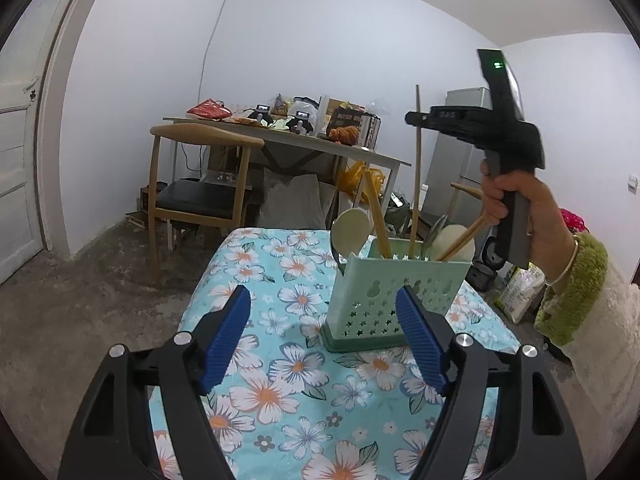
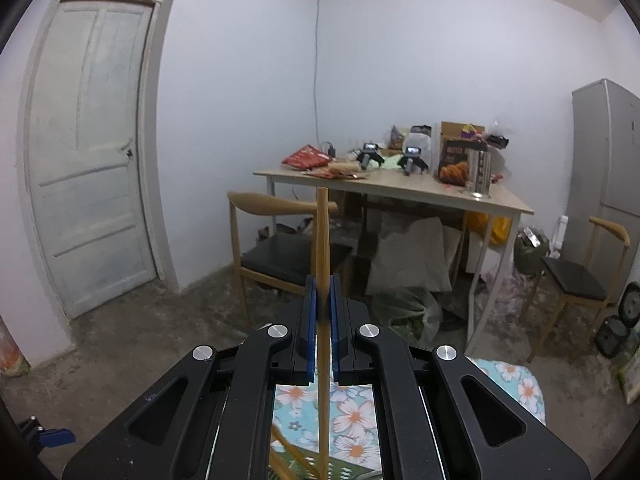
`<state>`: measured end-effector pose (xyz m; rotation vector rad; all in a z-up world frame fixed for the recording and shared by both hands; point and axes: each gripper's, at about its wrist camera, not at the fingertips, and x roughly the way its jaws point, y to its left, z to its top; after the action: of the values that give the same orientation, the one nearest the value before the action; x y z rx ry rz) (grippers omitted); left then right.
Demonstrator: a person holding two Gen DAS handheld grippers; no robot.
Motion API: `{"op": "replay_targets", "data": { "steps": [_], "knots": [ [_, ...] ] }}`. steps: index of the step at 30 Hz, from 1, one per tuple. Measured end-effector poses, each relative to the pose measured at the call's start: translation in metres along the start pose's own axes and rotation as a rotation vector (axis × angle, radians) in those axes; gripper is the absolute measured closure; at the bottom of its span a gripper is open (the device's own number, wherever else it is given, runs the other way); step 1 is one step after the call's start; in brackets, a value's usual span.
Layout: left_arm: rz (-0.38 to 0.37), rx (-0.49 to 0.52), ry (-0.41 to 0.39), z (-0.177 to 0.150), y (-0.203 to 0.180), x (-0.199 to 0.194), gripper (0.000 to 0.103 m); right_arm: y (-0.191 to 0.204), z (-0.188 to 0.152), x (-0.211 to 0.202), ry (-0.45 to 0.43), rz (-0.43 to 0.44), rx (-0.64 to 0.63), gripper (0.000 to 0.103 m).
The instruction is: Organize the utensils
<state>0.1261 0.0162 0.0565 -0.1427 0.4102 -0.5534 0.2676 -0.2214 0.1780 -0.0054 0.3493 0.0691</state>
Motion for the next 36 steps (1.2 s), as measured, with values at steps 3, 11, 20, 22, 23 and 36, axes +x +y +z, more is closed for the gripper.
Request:
{"op": "replay_targets", "data": {
  "steps": [3,11,20,22,23,36],
  "knots": [
    [0.003,0.008,0.002,-0.001,0.000,0.000,0.030,0.001,-0.004,0.005,0.012,-0.021,-0.014,0.099],
    [0.004,0.006,0.010,-0.002,-0.002,-0.001,0.029,0.006,-0.009,-0.006,0.020,-0.039,-0.028,0.087],
    [0.011,0.011,0.015,0.001,-0.009,-0.008,0.025,0.004,-0.008,-0.069,-0.040,0.008,0.011,0.065],
    [0.015,0.011,0.020,0.001,-0.012,-0.010,0.023,0.004,-0.014,-0.089,-0.047,0.029,0.030,0.054],
    [0.018,0.010,0.025,0.001,-0.014,-0.011,0.020,0.004,-0.017,-0.096,-0.047,0.039,0.040,0.050],
    [0.244,0.011,0.153,-0.010,-0.044,-0.001,0.006,0.003,-0.124,-0.159,0.205,0.036,0.190,0.011]
  ]
}}
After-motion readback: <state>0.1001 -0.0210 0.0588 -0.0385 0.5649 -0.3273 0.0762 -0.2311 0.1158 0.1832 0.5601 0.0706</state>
